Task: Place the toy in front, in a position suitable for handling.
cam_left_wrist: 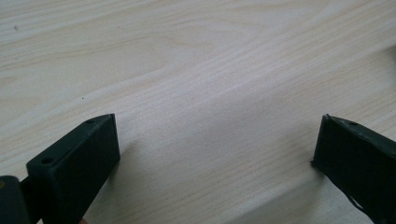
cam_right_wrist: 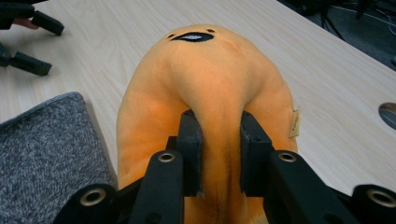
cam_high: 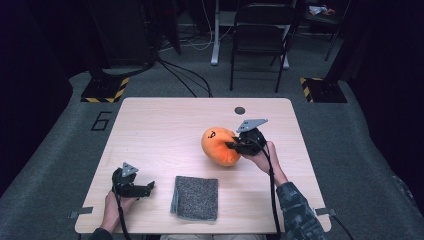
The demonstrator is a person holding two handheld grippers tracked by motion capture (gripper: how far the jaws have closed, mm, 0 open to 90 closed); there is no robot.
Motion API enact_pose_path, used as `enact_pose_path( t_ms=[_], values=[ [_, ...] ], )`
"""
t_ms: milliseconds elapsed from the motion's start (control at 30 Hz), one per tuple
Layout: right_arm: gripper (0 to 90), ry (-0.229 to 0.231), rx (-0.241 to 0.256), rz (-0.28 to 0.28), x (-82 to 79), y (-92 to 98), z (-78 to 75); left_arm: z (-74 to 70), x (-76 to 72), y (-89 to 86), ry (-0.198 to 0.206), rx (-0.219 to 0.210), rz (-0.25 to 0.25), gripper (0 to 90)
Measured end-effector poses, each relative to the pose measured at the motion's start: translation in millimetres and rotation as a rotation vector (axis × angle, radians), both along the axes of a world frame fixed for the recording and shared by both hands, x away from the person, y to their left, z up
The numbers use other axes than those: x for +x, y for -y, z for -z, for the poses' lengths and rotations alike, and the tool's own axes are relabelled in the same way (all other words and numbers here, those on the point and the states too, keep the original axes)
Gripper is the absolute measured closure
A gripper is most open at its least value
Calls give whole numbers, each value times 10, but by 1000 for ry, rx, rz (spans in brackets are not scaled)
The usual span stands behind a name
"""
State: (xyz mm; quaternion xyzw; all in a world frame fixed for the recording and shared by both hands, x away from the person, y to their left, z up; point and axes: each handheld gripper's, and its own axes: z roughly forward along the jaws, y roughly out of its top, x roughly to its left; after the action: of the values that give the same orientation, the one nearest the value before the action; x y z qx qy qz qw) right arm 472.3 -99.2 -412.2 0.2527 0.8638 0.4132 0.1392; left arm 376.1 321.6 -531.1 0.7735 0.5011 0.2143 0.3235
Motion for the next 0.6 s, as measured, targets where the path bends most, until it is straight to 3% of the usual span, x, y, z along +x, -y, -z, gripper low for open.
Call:
enact_pose_path(
  t_ms=[433,600],
  values=[
    [738,39,-57,-86,71,-153,48,4,5,4,1,-5,-5,0],
    [738,62,-88,-146,126,-242,86,4,5,4,2,-6,-5,0]
  ],
)
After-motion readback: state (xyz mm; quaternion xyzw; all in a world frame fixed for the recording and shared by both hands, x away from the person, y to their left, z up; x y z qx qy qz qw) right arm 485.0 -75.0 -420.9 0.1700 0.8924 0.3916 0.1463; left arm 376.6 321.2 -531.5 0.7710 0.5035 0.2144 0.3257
